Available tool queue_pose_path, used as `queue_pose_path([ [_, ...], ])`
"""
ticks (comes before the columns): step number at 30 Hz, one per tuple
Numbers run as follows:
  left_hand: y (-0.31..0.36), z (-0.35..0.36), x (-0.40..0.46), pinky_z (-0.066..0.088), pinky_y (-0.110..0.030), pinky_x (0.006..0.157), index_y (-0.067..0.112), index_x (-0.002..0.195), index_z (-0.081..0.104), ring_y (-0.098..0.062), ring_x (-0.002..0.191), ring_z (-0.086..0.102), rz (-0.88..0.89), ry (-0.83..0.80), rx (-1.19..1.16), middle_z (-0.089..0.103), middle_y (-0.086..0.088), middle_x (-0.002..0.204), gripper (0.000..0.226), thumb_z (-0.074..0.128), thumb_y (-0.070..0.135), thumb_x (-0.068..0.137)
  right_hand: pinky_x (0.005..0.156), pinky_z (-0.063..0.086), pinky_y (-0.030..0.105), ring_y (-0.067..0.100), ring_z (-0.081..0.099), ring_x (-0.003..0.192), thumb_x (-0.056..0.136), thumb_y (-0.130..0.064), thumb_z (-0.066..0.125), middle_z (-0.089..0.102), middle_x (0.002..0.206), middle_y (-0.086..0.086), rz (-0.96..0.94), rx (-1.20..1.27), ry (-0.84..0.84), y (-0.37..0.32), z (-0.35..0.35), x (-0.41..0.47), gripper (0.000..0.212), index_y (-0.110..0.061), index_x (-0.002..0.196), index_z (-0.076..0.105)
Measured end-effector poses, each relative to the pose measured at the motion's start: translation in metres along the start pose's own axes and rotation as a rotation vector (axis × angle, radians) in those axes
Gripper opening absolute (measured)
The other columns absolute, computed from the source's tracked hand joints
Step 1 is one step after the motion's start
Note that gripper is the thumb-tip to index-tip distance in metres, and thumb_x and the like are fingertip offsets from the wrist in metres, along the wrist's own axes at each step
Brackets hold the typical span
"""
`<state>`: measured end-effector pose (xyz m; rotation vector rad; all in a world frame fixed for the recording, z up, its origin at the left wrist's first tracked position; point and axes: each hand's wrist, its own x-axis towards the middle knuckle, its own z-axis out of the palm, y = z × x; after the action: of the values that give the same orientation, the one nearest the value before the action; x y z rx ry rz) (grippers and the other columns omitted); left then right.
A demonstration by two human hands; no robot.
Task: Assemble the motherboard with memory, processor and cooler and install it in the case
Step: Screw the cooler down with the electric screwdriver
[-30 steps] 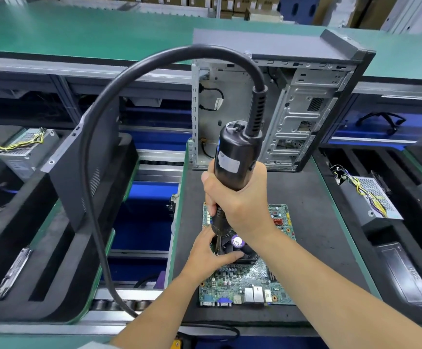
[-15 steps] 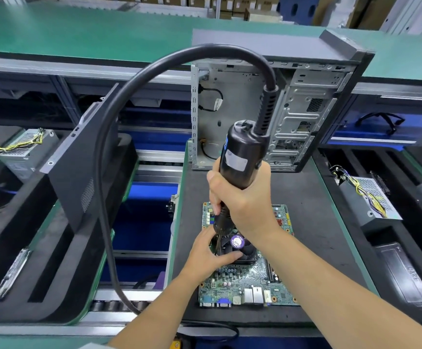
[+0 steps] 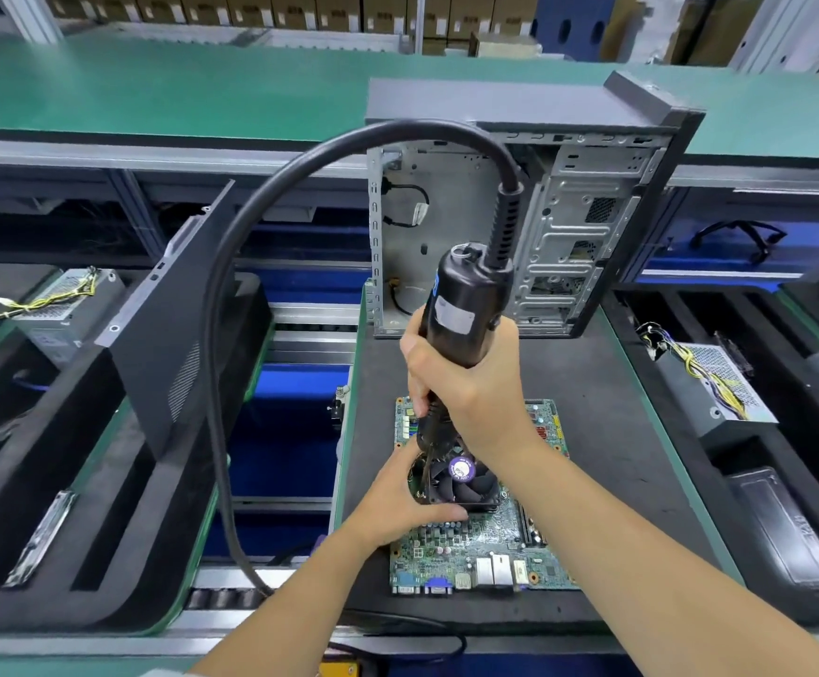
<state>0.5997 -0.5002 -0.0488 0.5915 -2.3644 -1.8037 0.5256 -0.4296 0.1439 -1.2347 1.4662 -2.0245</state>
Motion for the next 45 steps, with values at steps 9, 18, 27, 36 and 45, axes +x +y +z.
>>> queue_pose_path([
  [9, 0.001, -0.004, -0.001, 0.03, -0.002, 0.092, 0.054, 0.124, 0.036, 0.015, 0.122, 0.039, -0.034, 0.052, 0.056, 0.045, 0.03, 0.133, 0.085, 0.088, 0.048, 0.057, 0.049, 0.043, 0.028, 0.025, 0.045, 0.034, 0.083, -0.007, 0.063, 0.052, 0.045, 0.006, -0.017, 0.047, -0.029, -0.012, -0.006, 0.008, 0.005, -0.009, 0.079, 0.061],
  [18, 0.004, -0.014, -0.004, 0.027, -0.034, 0.107, 0.075, 0.12, 0.018, -0.008, 0.128, 0.028, -0.036, -0.01, 0.23, 0.03, 0.035, 0.135, 0.088, 0.077, 0.069, 0.054, 0.048, 0.04, 0.025, 0.026, 0.045, 0.034, 0.082, -0.009, 0.064, 0.051, 0.046, 0.001, -0.125, 0.053, 0.08, -0.02, -0.016, 0.025, 0.013, -0.017, 0.072, 0.061],
  [27, -0.004, -0.022, 0.0, 0.043, -0.024, 0.09, 0.031, 0.097, 0.061, -0.008, 0.101, 0.055, 0.032, 0.165, 0.128, 0.059, 0.014, 0.101, 0.016, 0.063, 0.016, 0.089, 0.047, 0.04, 0.025, 0.027, 0.045, 0.033, 0.082, -0.01, 0.064, 0.051, 0.045, 0.0, -0.1, 0.051, 0.078, -0.008, -0.011, 0.033, 0.011, -0.016, 0.073, 0.061],
  [36, 0.003, -0.028, 0.024, 0.047, -0.022, 0.066, 0.018, 0.08, 0.064, -0.016, 0.071, 0.055, 0.029, 0.283, -0.063, 0.063, -0.004, 0.083, 0.01, 0.065, 0.014, 0.089, 0.048, 0.039, 0.023, 0.026, 0.044, 0.033, 0.082, -0.012, 0.064, 0.049, 0.044, 0.002, -0.068, 0.054, 0.108, 0.004, -0.016, 0.033, 0.01, -0.015, 0.074, 0.06],
  [45, 0.003, -0.022, 0.03, 0.046, -0.021, 0.08, 0.024, 0.084, 0.065, -0.012, 0.088, 0.057, 0.057, 0.312, 0.024, 0.063, 0.006, 0.092, 0.012, 0.064, 0.013, 0.09, 0.048, 0.039, 0.023, 0.026, 0.044, 0.033, 0.083, -0.01, 0.064, 0.049, 0.044, 0.001, -0.052, 0.034, 0.134, 0.012, -0.019, 0.034, 0.01, -0.011, 0.075, 0.058],
])
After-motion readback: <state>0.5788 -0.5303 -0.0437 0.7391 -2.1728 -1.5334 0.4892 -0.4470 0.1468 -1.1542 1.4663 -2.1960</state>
